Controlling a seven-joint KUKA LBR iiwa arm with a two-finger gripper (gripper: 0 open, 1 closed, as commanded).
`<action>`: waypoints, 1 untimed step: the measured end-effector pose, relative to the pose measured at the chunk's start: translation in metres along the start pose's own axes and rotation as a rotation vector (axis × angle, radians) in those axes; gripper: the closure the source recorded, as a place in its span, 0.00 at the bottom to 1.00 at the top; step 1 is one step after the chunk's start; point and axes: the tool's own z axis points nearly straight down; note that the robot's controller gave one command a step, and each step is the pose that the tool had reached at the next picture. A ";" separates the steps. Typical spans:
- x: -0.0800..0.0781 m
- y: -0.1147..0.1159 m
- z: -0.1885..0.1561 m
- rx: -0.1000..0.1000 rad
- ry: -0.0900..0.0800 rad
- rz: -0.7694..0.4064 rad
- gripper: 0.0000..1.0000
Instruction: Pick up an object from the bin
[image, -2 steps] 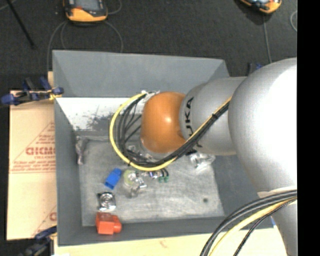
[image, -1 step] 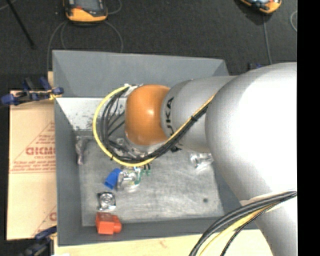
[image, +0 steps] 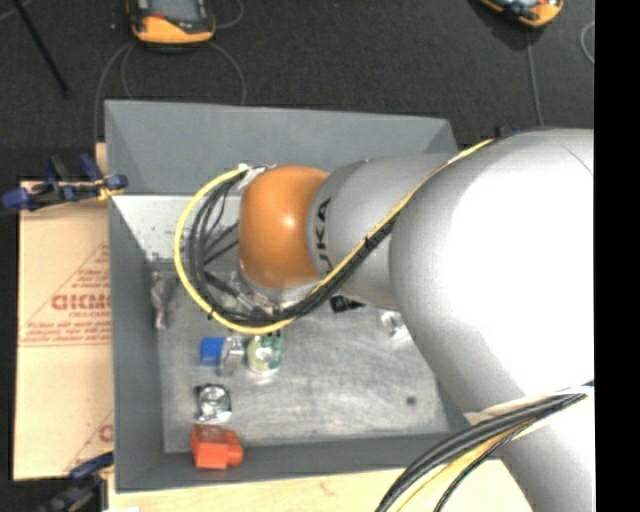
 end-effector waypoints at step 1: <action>-0.018 -0.001 0.001 -0.002 0.005 0.011 0.00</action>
Offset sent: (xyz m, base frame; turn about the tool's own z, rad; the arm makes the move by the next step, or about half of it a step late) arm 0.0146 -0.0037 -0.0062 0.0119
